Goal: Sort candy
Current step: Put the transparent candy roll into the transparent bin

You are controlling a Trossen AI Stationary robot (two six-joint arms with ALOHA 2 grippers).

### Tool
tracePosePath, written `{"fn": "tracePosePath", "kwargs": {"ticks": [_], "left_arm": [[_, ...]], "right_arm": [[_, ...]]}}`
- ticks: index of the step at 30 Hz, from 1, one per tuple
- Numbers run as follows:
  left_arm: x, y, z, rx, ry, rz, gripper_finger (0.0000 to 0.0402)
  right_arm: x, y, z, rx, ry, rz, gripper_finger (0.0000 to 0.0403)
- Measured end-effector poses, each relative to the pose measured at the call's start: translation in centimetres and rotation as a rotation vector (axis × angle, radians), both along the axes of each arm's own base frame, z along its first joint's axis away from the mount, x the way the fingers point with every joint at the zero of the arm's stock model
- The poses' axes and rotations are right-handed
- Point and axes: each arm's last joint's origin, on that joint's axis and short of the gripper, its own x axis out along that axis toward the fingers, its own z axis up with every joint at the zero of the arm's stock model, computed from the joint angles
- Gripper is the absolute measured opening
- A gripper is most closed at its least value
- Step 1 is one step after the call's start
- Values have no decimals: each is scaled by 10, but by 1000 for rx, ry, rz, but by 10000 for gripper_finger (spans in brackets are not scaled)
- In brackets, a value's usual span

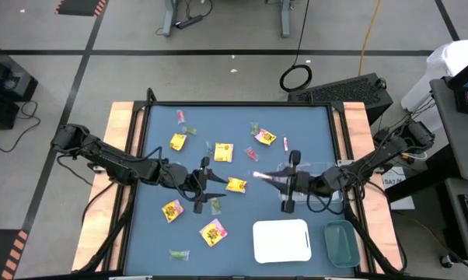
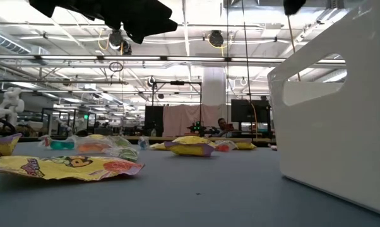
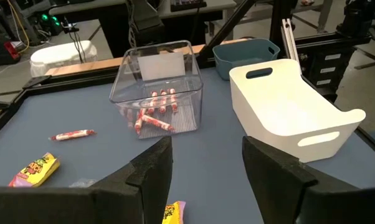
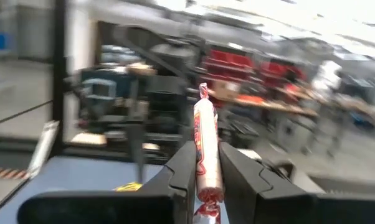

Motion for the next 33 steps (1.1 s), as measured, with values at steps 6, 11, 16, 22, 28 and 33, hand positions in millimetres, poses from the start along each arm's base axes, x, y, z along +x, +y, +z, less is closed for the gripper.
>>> {"fn": "tracePosePath", "kwargs": {"ticks": [6, 11, 16, 22, 28, 33], "left_arm": [[0, 0, 0, -1, 0, 0, 199], [0, 0, 0, -2, 1, 1, 199], [0, 0, 0, -2, 1, 1, 199], [0, 0, 0, -3, 1, 1, 199], [1, 0, -1, -2, 6, 1, 199], [3, -1, -7, 6, 29, 1, 199]], "right_arm": [[0, -7, -2, 201, -18, -170, 52], [2, -11, -9, 282, 10, -199, 52], [2, -12, -12, 331, 27, -200, 52], [1, -10, -14, 305, 45, -189, 52], [-2, -2, -15, 251, 78, -161, 52], [-12, 6, -8, 213, 83, -115, 52]]}}
